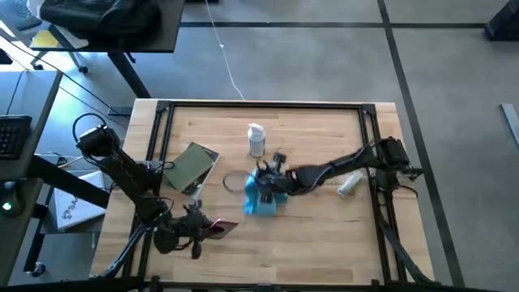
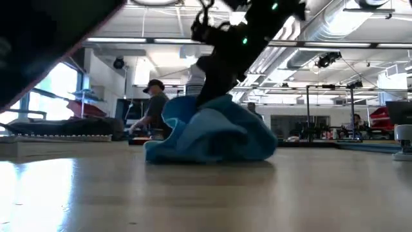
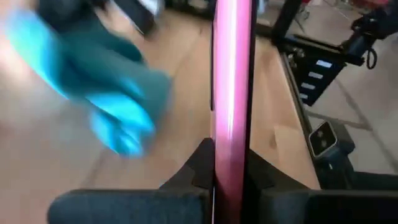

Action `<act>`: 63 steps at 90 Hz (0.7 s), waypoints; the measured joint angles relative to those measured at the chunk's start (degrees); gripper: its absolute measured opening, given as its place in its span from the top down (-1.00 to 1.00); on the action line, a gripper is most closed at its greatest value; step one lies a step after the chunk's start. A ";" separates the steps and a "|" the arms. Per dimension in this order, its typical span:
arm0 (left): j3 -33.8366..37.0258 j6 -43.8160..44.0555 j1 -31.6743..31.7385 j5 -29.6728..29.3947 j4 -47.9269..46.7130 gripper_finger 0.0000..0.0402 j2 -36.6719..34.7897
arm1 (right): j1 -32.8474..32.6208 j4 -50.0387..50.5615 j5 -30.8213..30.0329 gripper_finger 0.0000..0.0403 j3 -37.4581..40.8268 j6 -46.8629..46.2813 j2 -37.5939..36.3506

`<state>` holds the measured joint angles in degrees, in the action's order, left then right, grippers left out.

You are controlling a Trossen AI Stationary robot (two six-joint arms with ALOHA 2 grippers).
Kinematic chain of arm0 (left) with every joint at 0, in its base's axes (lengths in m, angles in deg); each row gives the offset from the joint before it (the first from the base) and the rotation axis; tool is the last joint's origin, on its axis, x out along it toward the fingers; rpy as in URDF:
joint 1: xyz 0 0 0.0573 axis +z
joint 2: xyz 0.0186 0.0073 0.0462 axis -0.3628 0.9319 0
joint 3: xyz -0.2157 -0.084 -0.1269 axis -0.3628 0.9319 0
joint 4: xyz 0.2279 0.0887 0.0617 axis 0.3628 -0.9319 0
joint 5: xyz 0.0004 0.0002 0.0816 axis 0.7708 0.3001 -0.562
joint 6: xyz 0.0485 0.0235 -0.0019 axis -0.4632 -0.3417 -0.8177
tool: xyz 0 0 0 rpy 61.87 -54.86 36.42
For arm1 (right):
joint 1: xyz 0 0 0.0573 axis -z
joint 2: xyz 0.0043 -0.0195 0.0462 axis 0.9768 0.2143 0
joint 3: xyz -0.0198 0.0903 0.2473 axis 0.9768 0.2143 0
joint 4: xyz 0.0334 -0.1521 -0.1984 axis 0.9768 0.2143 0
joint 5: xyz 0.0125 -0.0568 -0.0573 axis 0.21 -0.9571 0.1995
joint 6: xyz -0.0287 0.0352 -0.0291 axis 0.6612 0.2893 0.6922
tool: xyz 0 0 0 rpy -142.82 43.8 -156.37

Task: Apply microfiber cloth
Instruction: Wipe the cellphone with the microfiber towel

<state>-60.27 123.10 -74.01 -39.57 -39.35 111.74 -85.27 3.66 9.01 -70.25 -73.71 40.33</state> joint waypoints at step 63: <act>5.20 33.68 7.29 31.74 -9.89 0.96 -2.25 | 5.48 0.41 9.79 0.89 -0.04 4.77 -1.25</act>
<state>-55.07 156.77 -66.72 -7.82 -49.24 109.49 -79.79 4.07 18.80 -70.29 -68.94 39.07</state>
